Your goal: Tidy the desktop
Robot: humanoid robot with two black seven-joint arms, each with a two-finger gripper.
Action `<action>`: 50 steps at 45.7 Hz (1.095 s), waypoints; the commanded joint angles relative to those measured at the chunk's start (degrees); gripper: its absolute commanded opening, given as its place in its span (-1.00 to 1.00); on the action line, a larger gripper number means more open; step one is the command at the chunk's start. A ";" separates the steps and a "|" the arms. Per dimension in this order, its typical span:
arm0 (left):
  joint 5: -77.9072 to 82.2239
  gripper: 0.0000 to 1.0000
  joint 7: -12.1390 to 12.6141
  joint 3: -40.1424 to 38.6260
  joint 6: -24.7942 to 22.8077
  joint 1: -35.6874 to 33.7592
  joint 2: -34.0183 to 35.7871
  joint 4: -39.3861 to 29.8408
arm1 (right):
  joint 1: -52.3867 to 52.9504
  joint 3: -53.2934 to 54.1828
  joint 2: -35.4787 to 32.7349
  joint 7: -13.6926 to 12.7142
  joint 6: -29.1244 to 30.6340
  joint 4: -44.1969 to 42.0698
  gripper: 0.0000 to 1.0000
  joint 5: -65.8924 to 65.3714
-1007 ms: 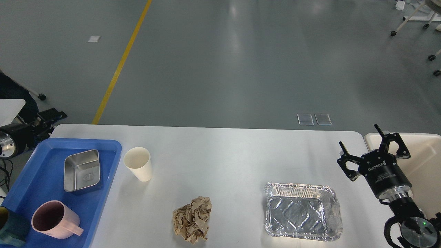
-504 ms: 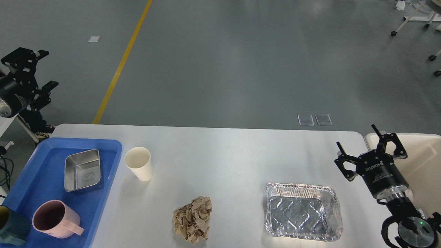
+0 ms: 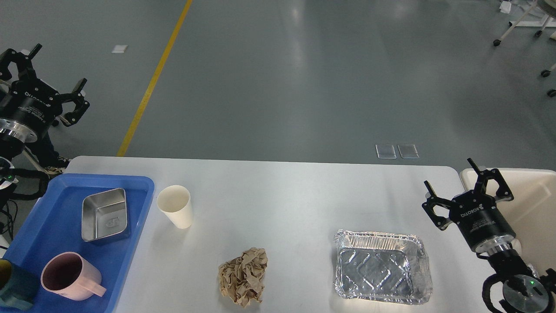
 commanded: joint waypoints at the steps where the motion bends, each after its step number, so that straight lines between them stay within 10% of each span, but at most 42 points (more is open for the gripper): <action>1: 0.11 0.94 0.42 -0.28 1.53 1.04 -0.70 0.64 | 0.00 0.17 -0.13 0.00 0.00 -0.09 1.00 0.00; 24: 2.84 0.94 -3.80 0.77 6.10 4.11 -2.10 1.52 | -0.36 0.52 -0.13 0.00 -0.09 0.00 1.00 0.09; 50: -0.94 0.94 1.03 -8.45 6.28 10.17 -13.53 -1.28 | -0.27 0.96 -3.11 0.00 -1.84 3.77 1.00 0.00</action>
